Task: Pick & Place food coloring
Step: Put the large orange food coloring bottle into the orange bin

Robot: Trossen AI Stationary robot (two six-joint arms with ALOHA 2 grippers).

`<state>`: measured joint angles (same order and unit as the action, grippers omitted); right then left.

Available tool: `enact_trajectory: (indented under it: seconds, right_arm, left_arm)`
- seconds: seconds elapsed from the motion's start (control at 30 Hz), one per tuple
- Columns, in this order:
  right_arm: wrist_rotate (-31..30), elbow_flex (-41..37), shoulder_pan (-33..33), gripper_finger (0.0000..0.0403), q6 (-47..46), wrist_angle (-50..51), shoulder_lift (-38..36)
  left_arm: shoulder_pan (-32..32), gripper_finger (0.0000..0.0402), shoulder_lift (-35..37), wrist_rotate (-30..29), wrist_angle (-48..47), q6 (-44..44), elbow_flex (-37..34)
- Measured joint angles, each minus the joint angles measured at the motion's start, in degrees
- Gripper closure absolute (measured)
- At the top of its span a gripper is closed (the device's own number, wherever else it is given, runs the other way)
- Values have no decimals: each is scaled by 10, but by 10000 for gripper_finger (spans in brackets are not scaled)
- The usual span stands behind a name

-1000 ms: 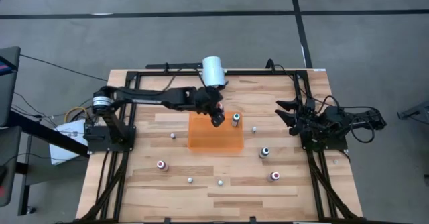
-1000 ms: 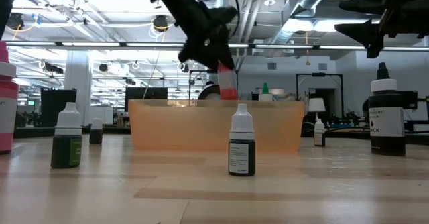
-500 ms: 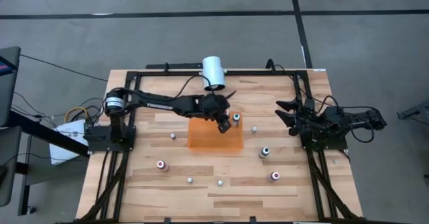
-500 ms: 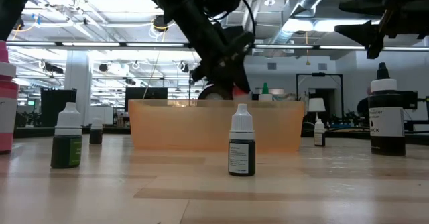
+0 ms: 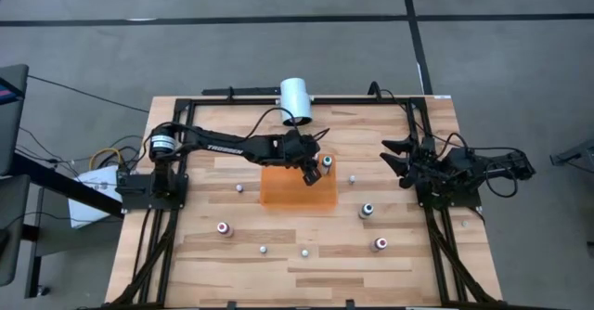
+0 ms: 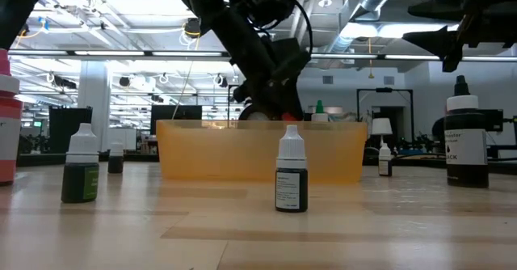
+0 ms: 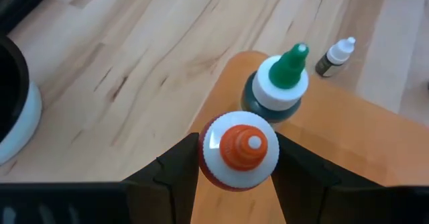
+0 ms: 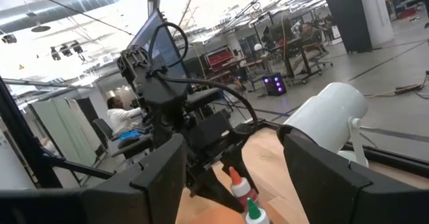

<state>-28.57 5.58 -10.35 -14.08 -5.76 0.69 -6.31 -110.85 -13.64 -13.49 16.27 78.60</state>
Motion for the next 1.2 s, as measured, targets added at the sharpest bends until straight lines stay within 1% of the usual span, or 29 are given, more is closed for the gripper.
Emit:
enact_trajectory:
  seconds: [0.23, 0.4, 0.53, 0.7, 0.9, 1.07, 1.2]
  right_arm:
    - [0, 0, 0, 163, 0, 0, 0]
    - [0, 0, 0, 163, 0, 0, 0]
    - [0, 0, 0, 163, 0, 0, 0]
    - [1, 0, 0, 163, 0, 0, 0]
    - [0, 0, 0, 163, -9, 0, 0]
    - [0, 0, 0, 163, -9, 2, 0]
    - [0, 0, 0, 163, -9, 3, 0]
  left_arm:
    - [2, 246, 0, -6, 3, -1, 0]
    - [11, 246, 0, -31, 4, -6, 0]
    - [12, 246, -6, -35, 6, -7, 0]
    - [12, 246, -30, -33, -3, -7, 3]
    - [11, 246, -27, -40, 10, -12, 4]
    - [11, 246, -27, -21, 8, -16, 4]
    - [10, 246, -28, -20, 10, -17, 4]
